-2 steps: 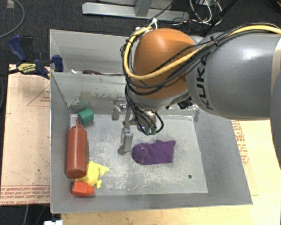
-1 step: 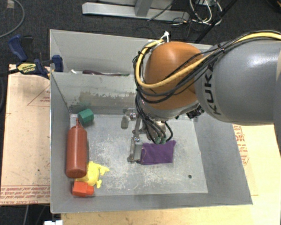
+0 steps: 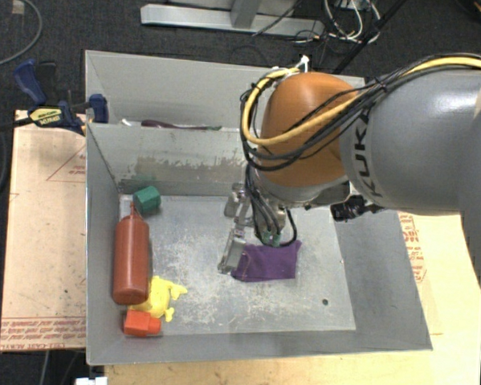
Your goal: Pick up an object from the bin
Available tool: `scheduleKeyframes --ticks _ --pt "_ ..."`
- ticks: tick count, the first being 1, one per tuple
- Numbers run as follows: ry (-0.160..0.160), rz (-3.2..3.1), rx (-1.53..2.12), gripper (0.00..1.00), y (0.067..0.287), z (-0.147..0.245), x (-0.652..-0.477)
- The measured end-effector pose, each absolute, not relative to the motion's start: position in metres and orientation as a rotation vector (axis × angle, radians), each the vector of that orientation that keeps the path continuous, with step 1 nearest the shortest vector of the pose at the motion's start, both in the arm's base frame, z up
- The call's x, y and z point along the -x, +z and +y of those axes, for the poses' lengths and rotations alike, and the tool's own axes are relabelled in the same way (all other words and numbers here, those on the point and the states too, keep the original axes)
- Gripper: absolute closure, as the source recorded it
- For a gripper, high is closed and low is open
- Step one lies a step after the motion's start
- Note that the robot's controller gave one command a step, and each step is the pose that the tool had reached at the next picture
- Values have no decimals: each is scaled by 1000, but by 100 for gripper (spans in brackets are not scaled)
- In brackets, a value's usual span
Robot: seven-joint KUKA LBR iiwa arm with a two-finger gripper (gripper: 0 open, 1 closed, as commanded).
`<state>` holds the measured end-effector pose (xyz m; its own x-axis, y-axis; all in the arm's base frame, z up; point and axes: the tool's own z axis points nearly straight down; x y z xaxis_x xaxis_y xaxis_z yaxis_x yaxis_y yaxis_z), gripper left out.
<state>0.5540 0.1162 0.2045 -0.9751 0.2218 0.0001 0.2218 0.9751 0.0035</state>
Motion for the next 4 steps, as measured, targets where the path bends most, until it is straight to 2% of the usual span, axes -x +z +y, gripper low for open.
scheduleKeyframes --ticks 1,2,3,4 --pt "4 3128 -287 0 201 101 -547" --pt "6 3134 145 0 174 81 -548" --pt "7 3134 -27 0 119 65 -546" --pt "6 3139 -169 0 92 54 -543"
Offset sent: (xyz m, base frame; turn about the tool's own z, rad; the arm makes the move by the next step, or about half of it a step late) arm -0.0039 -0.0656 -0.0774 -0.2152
